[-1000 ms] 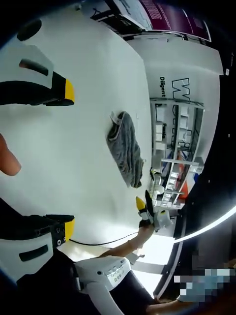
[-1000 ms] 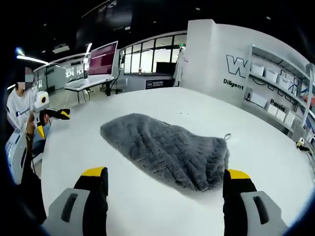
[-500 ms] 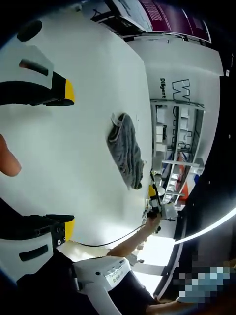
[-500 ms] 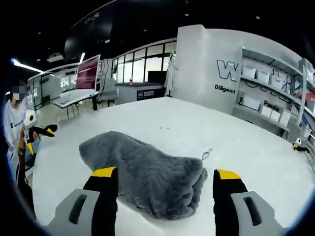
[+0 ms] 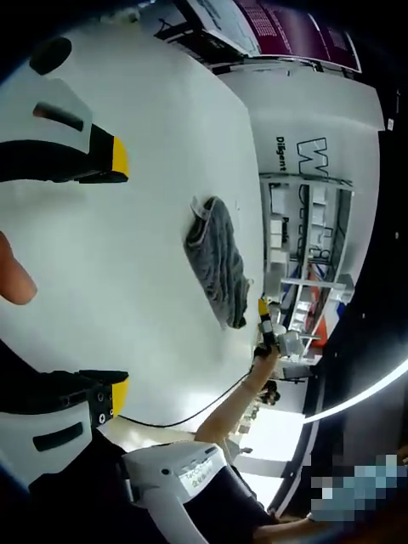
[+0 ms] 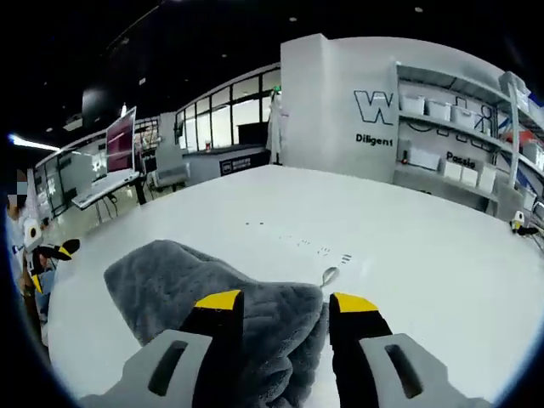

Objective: Open the folded towel by lifting each exposed corner and separating the folded layers until the towel lies flat within the target outline without major curled edges

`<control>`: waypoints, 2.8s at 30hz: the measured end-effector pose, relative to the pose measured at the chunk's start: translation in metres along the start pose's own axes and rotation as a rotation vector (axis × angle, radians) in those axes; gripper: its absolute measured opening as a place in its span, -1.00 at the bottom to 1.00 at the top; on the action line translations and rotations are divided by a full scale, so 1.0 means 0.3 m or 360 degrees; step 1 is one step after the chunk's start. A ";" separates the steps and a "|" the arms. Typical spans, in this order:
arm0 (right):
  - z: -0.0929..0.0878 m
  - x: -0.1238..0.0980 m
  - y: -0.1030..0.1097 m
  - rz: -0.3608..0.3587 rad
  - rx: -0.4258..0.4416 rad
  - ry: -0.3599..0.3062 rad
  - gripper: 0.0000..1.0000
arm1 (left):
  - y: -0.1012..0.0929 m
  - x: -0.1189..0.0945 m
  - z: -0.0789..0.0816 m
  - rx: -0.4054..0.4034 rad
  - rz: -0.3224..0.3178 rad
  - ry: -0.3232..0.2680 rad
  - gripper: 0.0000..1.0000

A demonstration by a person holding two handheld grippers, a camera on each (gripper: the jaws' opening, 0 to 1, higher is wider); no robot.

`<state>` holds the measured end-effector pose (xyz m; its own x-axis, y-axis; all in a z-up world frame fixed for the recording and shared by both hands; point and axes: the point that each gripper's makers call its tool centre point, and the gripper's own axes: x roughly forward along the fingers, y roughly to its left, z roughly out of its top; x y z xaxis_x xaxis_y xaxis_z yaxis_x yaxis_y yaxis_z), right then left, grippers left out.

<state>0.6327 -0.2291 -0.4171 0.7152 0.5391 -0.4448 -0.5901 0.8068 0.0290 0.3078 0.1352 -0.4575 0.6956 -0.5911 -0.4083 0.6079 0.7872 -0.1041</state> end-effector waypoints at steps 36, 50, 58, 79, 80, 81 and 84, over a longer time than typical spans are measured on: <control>-0.025 0.059 -0.004 0.0078 0.0113 -0.0066 -0.94 | -0.014 0.005 0.003 0.0008 0.0002 0.0015 0.79; 0.057 -0.135 0.178 0.0308 0.0053 -0.0266 -0.95 | -0.019 0.009 -0.005 0.0004 -0.0019 0.0016 0.79; 0.044 -0.245 0.280 0.0403 -0.0011 -0.0319 -0.95 | -0.021 0.012 0.002 0.0009 -0.0033 0.0009 0.78; -0.109 -0.433 0.410 0.0585 -0.0142 -0.0207 -0.95 | -0.044 0.019 0.004 0.0018 -0.0061 -0.0001 0.78; -0.136 -0.441 0.407 0.0583 -0.0136 -0.0178 -0.95 | -0.046 0.019 0.004 0.0021 -0.0063 0.0001 0.78; -0.146 -0.444 0.404 0.0580 -0.0135 -0.0169 -0.95 | -0.046 0.020 0.004 0.0023 -0.0063 0.0002 0.78; -0.189 -0.455 0.384 0.0565 -0.0115 -0.0134 -0.95 | -0.048 0.022 0.004 0.0025 -0.0064 0.0003 0.78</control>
<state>0.4458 -0.2235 -0.4038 0.4876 0.8028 -0.3432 -0.8298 0.5483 0.1036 0.3042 0.1199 -0.4575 0.6697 -0.6218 -0.4061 0.6411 0.7601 -0.1065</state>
